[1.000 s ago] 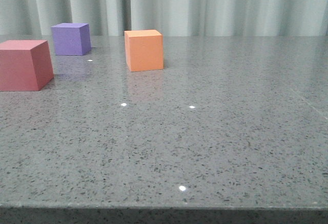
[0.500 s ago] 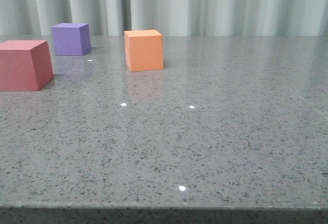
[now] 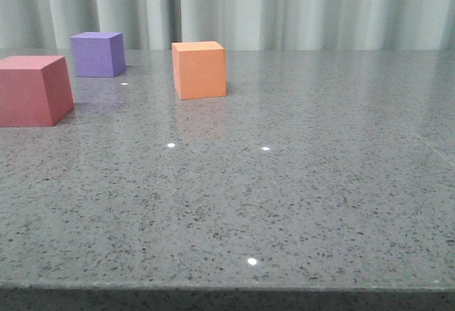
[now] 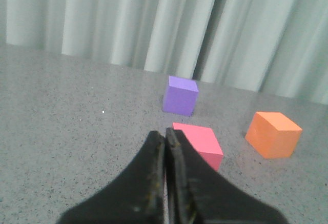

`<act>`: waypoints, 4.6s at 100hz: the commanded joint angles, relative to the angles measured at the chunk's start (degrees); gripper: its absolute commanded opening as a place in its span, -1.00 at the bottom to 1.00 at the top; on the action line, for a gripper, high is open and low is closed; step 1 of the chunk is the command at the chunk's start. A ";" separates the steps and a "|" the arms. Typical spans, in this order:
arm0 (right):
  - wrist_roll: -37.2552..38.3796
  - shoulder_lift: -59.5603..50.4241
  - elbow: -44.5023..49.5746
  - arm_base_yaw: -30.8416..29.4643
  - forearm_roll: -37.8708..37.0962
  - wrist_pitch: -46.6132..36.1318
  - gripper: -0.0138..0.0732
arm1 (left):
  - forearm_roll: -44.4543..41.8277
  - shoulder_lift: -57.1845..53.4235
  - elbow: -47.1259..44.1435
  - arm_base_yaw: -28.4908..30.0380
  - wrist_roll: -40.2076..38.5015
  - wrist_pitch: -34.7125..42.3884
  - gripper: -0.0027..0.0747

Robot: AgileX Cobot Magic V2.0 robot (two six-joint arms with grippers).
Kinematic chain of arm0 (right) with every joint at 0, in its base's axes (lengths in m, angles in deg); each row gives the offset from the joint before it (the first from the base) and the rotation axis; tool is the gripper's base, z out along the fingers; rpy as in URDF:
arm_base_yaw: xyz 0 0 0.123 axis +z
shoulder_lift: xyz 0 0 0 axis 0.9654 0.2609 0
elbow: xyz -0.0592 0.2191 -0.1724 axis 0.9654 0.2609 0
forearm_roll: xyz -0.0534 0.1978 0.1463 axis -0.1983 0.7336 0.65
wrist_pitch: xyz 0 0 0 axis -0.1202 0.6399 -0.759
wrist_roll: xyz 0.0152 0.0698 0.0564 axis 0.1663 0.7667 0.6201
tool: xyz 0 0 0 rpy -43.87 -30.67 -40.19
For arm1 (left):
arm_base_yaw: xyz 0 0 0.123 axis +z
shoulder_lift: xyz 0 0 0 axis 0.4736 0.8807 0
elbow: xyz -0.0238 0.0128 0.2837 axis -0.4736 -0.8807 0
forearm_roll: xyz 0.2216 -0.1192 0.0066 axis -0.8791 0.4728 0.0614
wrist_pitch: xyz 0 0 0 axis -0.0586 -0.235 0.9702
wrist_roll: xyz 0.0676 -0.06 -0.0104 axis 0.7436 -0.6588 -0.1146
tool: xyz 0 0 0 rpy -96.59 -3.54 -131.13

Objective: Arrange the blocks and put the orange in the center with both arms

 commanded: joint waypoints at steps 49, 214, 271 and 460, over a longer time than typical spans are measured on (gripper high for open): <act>-0.41 -0.06 -1.51 -0.37 -0.78 -4.51 -0.84 | -4.09 32.53 35.61 0.11 -0.03 -27.19 -0.98; -0.41 -0.06 -1.51 -0.37 -0.78 -4.51 -0.84 | -3.38 62.06 50.04 -17.81 -11.02 -15.13 0.75; -0.41 -0.06 -1.51 -0.37 -0.78 -4.51 -0.84 | -31.08 94.96 85.19 -35.86 -34.27 -30.11 0.75; -0.41 -0.06 -1.51 -0.37 -0.78 -4.51 -0.84 | -32.13 95.80 88.19 -36.44 -27.41 -30.94 0.21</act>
